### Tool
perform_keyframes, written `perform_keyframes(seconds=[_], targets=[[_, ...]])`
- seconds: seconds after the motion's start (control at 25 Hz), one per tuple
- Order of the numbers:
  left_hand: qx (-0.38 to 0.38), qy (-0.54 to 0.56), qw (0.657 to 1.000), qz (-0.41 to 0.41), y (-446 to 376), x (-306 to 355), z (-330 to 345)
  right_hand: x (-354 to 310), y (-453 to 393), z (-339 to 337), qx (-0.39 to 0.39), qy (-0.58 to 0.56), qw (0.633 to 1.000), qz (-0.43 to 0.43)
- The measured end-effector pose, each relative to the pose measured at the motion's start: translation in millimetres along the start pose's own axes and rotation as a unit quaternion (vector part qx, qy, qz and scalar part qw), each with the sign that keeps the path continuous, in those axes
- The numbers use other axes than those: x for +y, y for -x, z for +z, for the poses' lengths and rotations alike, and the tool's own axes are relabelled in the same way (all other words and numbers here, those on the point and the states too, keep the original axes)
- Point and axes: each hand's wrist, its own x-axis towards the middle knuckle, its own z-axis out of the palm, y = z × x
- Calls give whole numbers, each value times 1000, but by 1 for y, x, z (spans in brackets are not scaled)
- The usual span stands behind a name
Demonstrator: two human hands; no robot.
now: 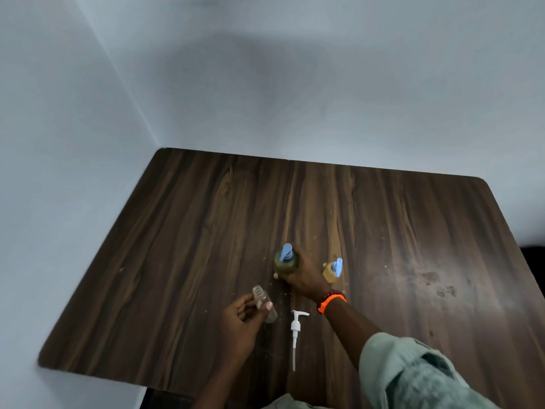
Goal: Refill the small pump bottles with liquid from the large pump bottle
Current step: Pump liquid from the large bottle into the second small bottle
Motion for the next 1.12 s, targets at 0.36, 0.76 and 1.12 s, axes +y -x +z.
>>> perform_keyframes(seconds=[0.36,0.76,1.12], targets=[[-18,-3,999,33,-6,16,2,-15,50,-11,120,-43,989,-80],[-175,-52,982,54,15,22,49,6,160,-49,149,-193,969,-46],[-351,-177,914,103,36,41,70,25,197,-78,152,-379,911,57]])
